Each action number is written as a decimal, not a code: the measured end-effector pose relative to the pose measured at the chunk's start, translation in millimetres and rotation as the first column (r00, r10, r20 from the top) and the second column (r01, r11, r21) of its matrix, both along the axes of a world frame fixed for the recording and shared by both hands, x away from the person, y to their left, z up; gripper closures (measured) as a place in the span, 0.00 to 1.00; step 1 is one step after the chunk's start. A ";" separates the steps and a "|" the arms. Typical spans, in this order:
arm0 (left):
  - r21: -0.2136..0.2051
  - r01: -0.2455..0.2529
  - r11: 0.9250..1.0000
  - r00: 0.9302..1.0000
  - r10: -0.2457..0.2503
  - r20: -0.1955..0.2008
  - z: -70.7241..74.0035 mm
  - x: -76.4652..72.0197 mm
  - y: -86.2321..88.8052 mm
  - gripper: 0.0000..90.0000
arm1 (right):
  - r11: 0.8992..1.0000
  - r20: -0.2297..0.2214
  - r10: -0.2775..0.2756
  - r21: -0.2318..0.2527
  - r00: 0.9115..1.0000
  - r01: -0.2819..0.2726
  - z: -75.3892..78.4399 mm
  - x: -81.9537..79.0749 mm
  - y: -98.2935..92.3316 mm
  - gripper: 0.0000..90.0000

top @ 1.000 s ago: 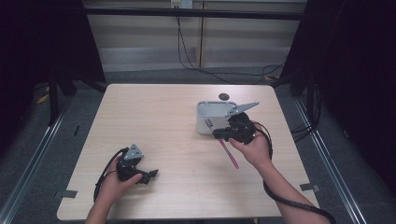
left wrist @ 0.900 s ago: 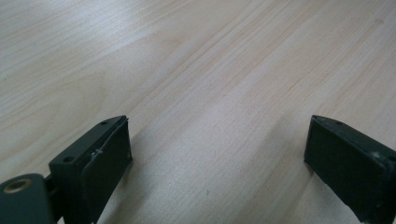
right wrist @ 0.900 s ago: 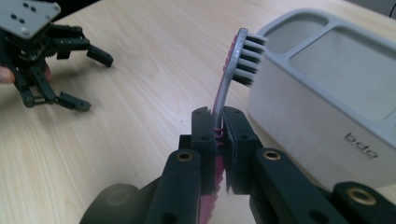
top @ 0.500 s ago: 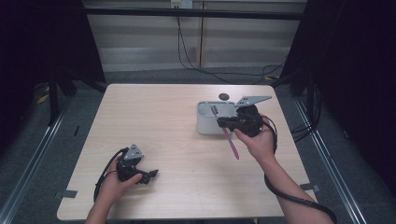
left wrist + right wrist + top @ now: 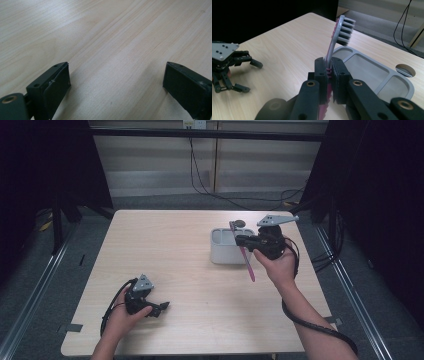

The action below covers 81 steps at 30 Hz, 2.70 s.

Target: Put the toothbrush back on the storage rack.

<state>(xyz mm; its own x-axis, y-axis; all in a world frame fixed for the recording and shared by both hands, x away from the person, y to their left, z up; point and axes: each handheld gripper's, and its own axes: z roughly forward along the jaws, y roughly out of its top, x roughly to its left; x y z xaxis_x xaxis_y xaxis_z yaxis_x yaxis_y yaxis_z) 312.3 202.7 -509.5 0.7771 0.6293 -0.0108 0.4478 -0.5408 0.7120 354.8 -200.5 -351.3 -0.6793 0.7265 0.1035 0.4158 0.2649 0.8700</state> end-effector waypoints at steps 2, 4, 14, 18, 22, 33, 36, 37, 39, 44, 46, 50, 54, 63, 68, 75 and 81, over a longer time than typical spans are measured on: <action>0.001 0.000 1.000 1.000 0.000 0.000 0.0 0.0 0.0 0.08 | 1.000 0.004 -0.005 0.003 1.000 0.005 1.0 0.9 -0.8 0.93; 0.000 -0.002 1.000 1.000 0.002 0.001 0.0 -0.2 -0.1 0.08 | 1.000 0.009 -0.011 0.012 1.000 0.011 2.2 2.0 -1.9 0.93; 0.001 0.000 1.000 1.000 0.000 -0.004 0.2 -0.5 0.1 0.08 | 0.999 0.045 -0.041 0.035 0.998 0.040 6.6 7.2 -3.9 0.93; 0.000 -0.001 1.000 1.000 0.001 -0.004 0.1 -0.5 0.0 0.08 | 0.997 0.062 -0.060 0.050 0.996 0.056 8.3 10.0 -6.6 0.93; 0.000 -0.002 1.000 1.000 0.002 -0.003 0.0 -0.4 0.1 0.08 | 0.996 0.076 -0.074 0.048 0.994 0.070 10.6 12.9 -8.6 0.93; -0.001 -0.001 1.000 1.000 0.001 -0.004 0.1 -0.5 0.0 0.08 | 0.992 0.115 -0.115 0.069 0.987 0.107 17.3 18.8 -15.5 0.93; 0.000 -0.001 1.000 1.000 0.001 -0.004 0.1 -0.5 0.0 0.08 | 0.991 0.120 -0.122 0.076 0.985 0.113 17.7 20.2 -16.5 0.93; -0.001 -0.001 1.000 1.000 0.001 -0.004 0.0 -0.5 0.0 0.08 | 0.990 0.121 -0.125 0.080 0.985 0.116 18.0 20.9 -17.0 0.93; 0.000 -0.002 1.000 1.000 0.002 -0.003 0.0 -0.4 0.1 0.08 | 0.989 0.132 -0.134 0.083 0.982 0.124 19.1 23.3 -17.5 0.93; -0.001 -0.001 1.000 1.000 0.001 -0.005 0.1 -0.5 0.0 0.08 | 0.987 0.136 -0.145 0.094 0.980 0.133 20.9 26.7 -18.5 0.93; -0.001 -0.001 1.000 1.000 0.001 -0.004 0.1 -0.5 0.0 0.08 | 0.986 0.138 -0.150 0.089 0.979 0.139 21.3 27.9 -18.5 0.93; 0.000 -0.002 1.000 1.000 0.002 -0.004 0.1 -0.5 0.0 0.08 | 0.986 0.143 -0.155 0.090 0.977 0.144 22.7 31.8 -20.1 0.93; -0.011 -0.009 1.000 1.000 0.009 -0.006 -0.3 -0.9 -0.6 0.08 | 0.982 0.148 -0.172 0.103 0.974 0.158 24.9 35.4 -23.0 0.93; -0.010 -0.008 1.000 1.000 0.008 -0.004 -0.3 -0.8 -0.6 0.08 | 0.975 0.154 -0.203 0.128 0.967 0.184 27.8 40.8 -29.8 0.93; -0.010 -0.008 1.000 1.000 0.008 -0.004 -0.3 -0.7 -0.6 0.08 | 0.971 0.153 -0.217 0.133 0.964 0.198 26.9 42.6 -32.4 0.93; -0.015 -0.010 1.000 1.000 0.010 -0.008 -0.5 -1.0 -0.9 0.08 | 0.968 0.160 -0.228 0.143 0.960 0.206 26.5 46.2 -34.1 0.93; -0.014 -0.010 1.000 1.000 0.010 -0.008 -0.5 -1.0 -0.9 0.08 | 0.965 0.167 -0.241 0.146 0.956 0.218 27.8 49.3 -34.5 0.93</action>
<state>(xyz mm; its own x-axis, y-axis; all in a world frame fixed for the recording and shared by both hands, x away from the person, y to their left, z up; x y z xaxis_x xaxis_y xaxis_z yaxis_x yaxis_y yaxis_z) 311.3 201.9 -510.0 0.7704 0.6370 -0.0259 0.4588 -0.5258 0.7163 404.1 -235.0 -323.5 -0.5114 0.8543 0.0932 0.2845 0.0659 0.9564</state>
